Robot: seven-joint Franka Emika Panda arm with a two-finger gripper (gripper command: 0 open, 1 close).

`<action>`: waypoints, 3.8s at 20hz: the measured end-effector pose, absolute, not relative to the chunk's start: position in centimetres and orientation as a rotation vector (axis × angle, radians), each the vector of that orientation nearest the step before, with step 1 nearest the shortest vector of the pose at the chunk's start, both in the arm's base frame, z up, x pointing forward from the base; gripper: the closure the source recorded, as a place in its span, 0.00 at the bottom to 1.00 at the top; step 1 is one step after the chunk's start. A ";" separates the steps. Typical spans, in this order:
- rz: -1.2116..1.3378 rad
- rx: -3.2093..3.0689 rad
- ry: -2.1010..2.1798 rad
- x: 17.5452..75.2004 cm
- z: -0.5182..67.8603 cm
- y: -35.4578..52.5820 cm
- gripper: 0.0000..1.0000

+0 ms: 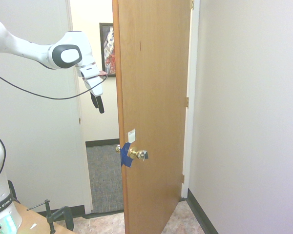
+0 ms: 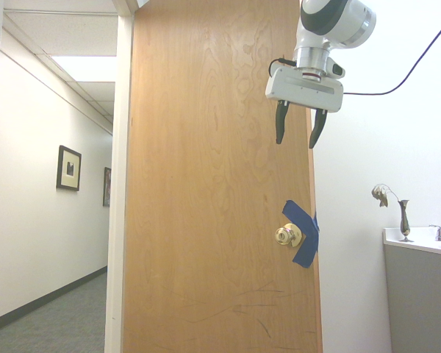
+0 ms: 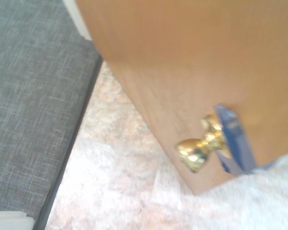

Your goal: Shut the door

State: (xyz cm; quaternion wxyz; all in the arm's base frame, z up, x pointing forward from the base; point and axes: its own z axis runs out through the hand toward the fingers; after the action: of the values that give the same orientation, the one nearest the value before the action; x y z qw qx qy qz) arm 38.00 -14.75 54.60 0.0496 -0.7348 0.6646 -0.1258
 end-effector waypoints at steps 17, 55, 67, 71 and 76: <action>-0.153 -1.995 2.290 32.4 52.5 -28.6 0.00; -0.316 -1.828 2.180 43.7 41.7 -28.7 0.00; -0.464 -2.162 1.870 64.1 37.1 -1.3 0.00; -0.479 -2.186 1.826 69.1 40.2 2.5 0.00; -0.446 -2.229 1.798 71.8 42.4 5.1 0.00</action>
State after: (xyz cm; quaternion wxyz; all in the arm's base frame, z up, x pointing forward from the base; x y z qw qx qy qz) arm 71.77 5.13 42.39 0.1215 -0.7635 0.6156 -0.1527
